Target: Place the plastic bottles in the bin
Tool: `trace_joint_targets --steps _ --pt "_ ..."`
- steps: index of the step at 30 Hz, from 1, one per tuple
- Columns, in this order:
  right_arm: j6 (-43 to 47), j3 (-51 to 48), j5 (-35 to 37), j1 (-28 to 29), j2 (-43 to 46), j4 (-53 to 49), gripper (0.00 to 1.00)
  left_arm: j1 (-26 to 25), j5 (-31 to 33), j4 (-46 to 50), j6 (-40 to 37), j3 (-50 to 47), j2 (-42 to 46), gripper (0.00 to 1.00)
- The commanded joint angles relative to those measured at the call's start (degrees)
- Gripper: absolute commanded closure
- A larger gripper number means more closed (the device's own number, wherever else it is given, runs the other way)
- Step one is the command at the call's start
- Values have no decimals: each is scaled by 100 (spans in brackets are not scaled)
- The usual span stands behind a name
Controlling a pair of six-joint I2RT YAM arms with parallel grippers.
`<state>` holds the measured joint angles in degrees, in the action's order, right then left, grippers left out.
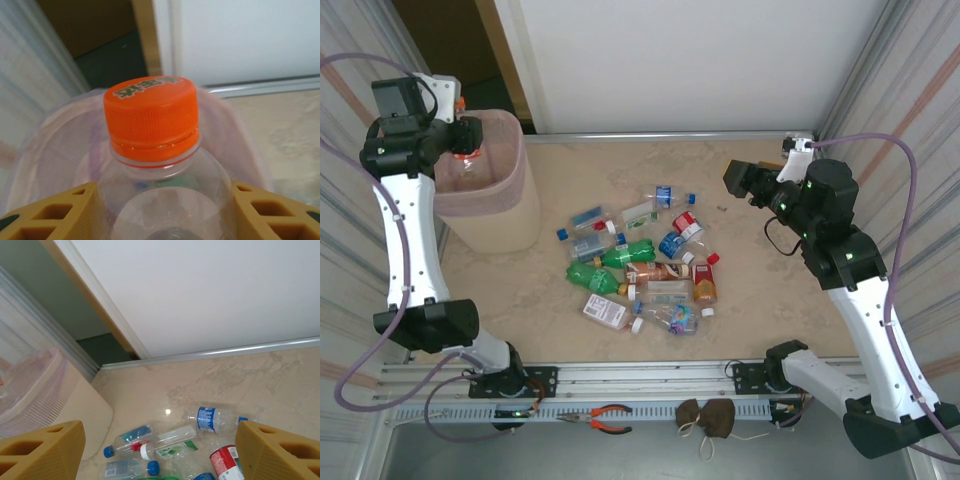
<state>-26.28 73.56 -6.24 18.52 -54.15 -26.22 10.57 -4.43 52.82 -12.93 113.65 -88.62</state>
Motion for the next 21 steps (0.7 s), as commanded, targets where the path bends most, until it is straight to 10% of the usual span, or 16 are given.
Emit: trace_joint_targets --steps 1,21 --pt "115 -91 -137 -83 2 52 22 72 1148 -57 -262 -215 -270 52" --pt "29 -323 -527 -376 -139 55 22 701 1139 -465 -87 -1300 -1416 52"
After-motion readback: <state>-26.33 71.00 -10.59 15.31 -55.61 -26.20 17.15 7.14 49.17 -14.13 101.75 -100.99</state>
